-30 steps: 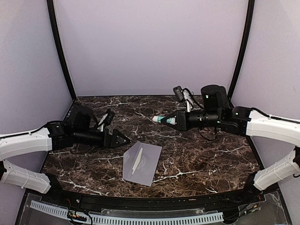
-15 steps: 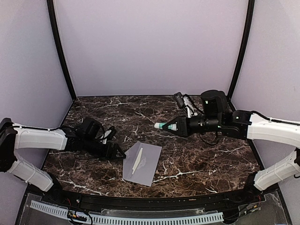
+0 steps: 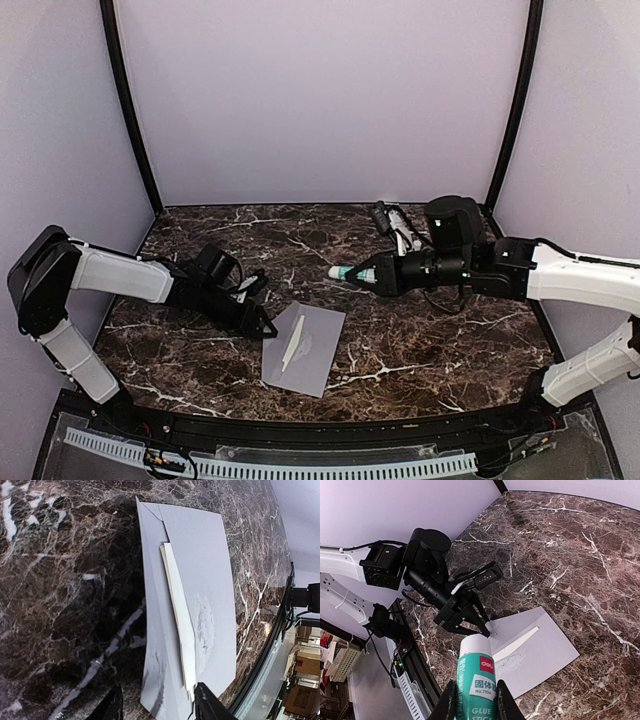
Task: Place the letter into the envelope and seal it
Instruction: Paint the envelope at the center of the board.
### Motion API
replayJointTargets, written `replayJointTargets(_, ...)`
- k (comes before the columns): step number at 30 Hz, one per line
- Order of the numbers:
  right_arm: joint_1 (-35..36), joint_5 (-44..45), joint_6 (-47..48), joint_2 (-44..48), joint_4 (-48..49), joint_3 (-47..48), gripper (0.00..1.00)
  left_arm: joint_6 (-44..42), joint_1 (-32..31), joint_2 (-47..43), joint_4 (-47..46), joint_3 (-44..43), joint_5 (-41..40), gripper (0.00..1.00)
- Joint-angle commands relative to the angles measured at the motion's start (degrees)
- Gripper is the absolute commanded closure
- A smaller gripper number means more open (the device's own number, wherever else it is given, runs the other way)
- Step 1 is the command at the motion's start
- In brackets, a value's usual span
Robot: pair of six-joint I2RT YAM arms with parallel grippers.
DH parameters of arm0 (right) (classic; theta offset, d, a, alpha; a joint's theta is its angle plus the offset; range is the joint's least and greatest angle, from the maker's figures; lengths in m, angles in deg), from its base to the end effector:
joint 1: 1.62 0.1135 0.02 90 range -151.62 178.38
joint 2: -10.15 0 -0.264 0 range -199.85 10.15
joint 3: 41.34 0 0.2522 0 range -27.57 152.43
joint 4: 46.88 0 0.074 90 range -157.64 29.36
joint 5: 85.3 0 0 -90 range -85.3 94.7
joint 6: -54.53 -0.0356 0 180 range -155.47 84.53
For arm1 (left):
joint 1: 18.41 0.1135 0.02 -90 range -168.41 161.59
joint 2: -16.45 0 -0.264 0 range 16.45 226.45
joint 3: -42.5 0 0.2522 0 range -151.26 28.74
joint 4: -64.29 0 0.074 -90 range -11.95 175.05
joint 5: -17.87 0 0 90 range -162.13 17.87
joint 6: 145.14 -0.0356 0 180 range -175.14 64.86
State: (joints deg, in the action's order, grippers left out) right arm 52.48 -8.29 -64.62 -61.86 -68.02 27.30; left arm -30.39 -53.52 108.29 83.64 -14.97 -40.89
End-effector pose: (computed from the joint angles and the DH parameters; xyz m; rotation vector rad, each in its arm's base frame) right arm 0.1631 0.2389 0.3047 -0.6258 2.0909 1.1151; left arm 0.2335 -0.1868 0.1508 0.4821 2.6230 -1.0776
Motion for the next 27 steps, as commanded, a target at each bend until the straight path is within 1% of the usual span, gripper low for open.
replayJointTargets(1, 0.8, 1.5, 0.1, -0.6, 0.1, 0.2, 0.95, -1.5, 0.3, 1.3, -1.2, -1.1, 3.0, 0.59)
replayJointTargets(2, 0.9, 1.7, 0.2, -0.8, -0.3, 0.3, 0.95, -1.5, 0.3, 1.8, -1.3, -1.2, 3.2, 0.6)
replayJointTargets(4, 1.1, 2.0, 0.4, -1.3, -1.1, 0.5, 0.95, -1.5, 0.3, 2.6, -1.1, -1.4, 2.8, 0.67)
replayJointTargets(5, 1.2, 2.1, 0.4, -1.3, -1.4, 0.5, 0.95, -1.7, 0.3, 2.9, -0.5, -1.6, 2.6, 0.72)
replayJointTargets(6, 1.3, 2.1, 0.4, -1.4, -1.7, 0.5, 0.95, -2.1, 0.3, 3.6, -0.2, -2.0, 2.3, 0.74)
replayJointTargets(7, 1.5, 2.2, 0.4, -1.5, -1.9, 0.5, 0.95, -2.3, 0.3, 3.8, 0.2, -2.3, 2.3, 0.79)
replayJointTargets(8, 1.6, 2.4, 0.4, -1.6, -2.2, 0.4, 0.95, -2.7, 0.3, 4.3, 0.3, -2.8, 2.3, 0.81)
replayJointTargets(11, 2.0, 3.0, 0.7, -2.4, -3.8, 0.3, 0.95, -4.1, 0.3, 5.4, 1.6, -4.6, 2.0, 0.95)
replayJointTargets(13, 2.6, 3.4, 0.8, -3.2, -5.1, 0.4, 0.96, -5.8, 0.3, 6.3, 3.0, -6.4, 2.0, 1.0)
replayJointTargets(17, 4.1, 4.5, 0.3, -5.2, -6.3, 0.4, 0.96, -10.7, 0.1, 9.1, 8.2, -12.6, 2.0, 1.0)
replayJointTargets(19, 5.0, 4.5, -0.3, -6.5, -6.0, 0.1, 0.97, -12.9, -0.2, 9.5, 9.7, -13.9, 1.8, 1.0)
replayJointTargets(21, 5.8, 4.8, -0.9, -7.9, -5.5, 0.1, 0.97, -14.1, -0.5, 9.4, 10.3, -14.0, 1.5, 1.0)
replayJointTargets(24, 6.8, 5.8, -1.4, -10.3, -4.9, 0.3, 0.97, -15.3, -1.4, 9.0, 10.5, -14.0, 3.1, 1.0)
replayJointTargets(27, 6.9, 6.6, -1.9, -12.5, -4.8, 1.1, 0.97, -16.4, -3.2, 9.7, 11.4, -14.4, 2.4, 1.0)
